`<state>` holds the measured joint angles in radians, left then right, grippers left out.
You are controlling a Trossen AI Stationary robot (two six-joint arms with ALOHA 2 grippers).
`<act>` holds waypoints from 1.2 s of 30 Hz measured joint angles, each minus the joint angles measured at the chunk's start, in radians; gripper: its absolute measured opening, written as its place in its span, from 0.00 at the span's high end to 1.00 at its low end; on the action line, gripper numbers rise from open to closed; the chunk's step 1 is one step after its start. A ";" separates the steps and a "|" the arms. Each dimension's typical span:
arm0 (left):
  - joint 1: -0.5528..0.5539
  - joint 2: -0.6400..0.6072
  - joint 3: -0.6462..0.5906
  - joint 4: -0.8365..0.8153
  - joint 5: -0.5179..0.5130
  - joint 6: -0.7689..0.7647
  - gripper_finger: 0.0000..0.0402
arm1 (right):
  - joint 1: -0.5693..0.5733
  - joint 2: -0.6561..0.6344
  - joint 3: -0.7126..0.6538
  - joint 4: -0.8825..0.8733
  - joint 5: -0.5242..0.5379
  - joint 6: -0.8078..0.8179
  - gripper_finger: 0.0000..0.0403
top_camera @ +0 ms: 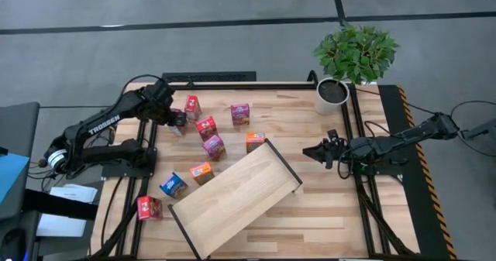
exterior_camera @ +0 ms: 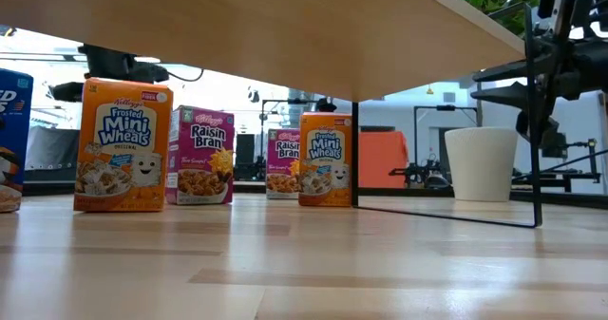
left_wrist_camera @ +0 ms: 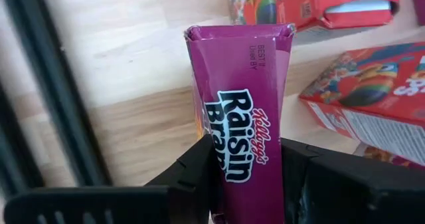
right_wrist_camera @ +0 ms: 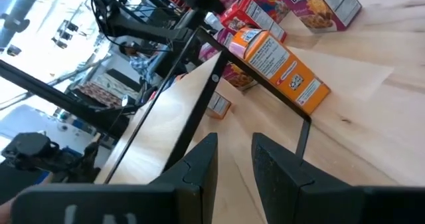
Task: Stack cereal on shelf
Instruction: Put the left purple cereal box onto the shelf
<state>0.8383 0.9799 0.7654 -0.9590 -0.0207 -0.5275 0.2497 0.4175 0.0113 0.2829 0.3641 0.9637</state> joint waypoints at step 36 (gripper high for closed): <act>-0.599 0.092 0.629 0.383 0.196 -0.294 0.78 | -0.043 0.051 0.882 -0.874 0.210 -0.738 0.40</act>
<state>0.2397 1.0721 1.3945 -0.5759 0.1750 -0.8211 0.2066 0.4681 0.8933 -0.5911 0.5739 0.2260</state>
